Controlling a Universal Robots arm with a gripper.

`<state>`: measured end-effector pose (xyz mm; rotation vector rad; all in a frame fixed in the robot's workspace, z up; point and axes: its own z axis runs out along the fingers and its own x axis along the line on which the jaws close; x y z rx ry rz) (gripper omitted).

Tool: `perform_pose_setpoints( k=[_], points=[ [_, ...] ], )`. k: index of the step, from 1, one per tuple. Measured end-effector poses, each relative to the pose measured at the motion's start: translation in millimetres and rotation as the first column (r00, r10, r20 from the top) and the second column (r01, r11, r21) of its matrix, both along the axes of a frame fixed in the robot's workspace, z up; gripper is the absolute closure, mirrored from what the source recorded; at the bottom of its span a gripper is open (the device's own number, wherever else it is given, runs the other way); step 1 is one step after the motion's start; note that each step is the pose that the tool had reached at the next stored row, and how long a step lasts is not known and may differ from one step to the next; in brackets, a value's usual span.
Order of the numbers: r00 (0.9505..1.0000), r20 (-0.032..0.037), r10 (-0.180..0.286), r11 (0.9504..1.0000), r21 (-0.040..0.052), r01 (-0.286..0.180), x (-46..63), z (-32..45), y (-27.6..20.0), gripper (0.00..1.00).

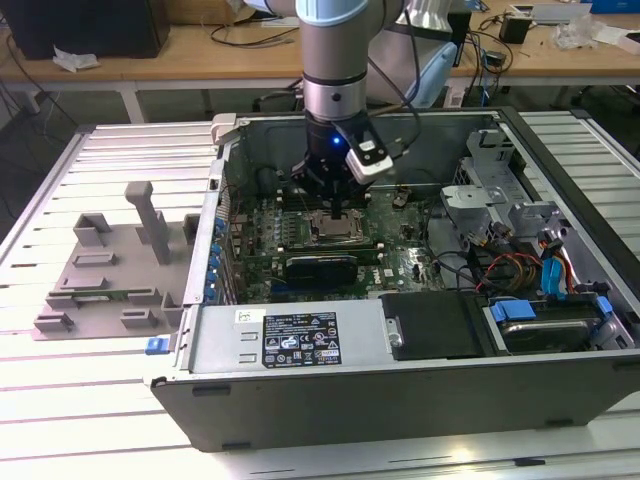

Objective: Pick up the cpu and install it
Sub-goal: 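Close the cpu cover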

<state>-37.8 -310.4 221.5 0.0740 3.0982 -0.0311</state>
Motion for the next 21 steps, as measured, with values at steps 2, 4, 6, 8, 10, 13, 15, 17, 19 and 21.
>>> perform_pose_setpoints(
  k=[2, 4, 6, 8, 10, 13, 15, 17, 19, 21],
  points=[
    [1.0000, 0.0000, 0.000, 1.0000, 0.0000, 0.000, -0.8, -1.1, -0.1, 0.89],
    [1.0000, 0.0000, 0.000, 1.0000, 0.0001, 0.000, -1.7, -2.4, -0.1, 0.89],
    [1.0000, 0.0000, 0.000, 1.0000, -0.0001, 0.000, -3.5, -4.1, -0.2, 0.89],
    [1.0000, -0.0001, 0.000, 1.0000, -0.0001, 0.000, -10.5, -6.7, -0.2, 0.89],
    [1.0000, 0.0000, 0.000, 1.0000, 0.0000, 0.000, -15.5, -8.0, -0.2, 0.89],
    [1.0000, 0.0001, 0.000, 1.0000, 0.0001, 0.000, -23.5, -9.6, -0.1, 0.89],
    [1.0000, -0.0001, 0.000, 1.0000, 0.0001, 0.000, -25.9, -10.1, -0.1, 0.89],
    [1.0000, -0.0001, 0.000, 1.0000, 0.0000, 0.000, -25.9, -10.1, -0.1, 0.89],
    [1.0000, -0.0001, 0.000, 1.0000, -0.0001, 0.000, -26.1, -10.2, -0.2, 0.89],
    [0.9998, 0.0000, 0.019, 0.9998, 0.0000, -0.019, -28.1, -11.6, -0.2, 0.89]
  ],
)
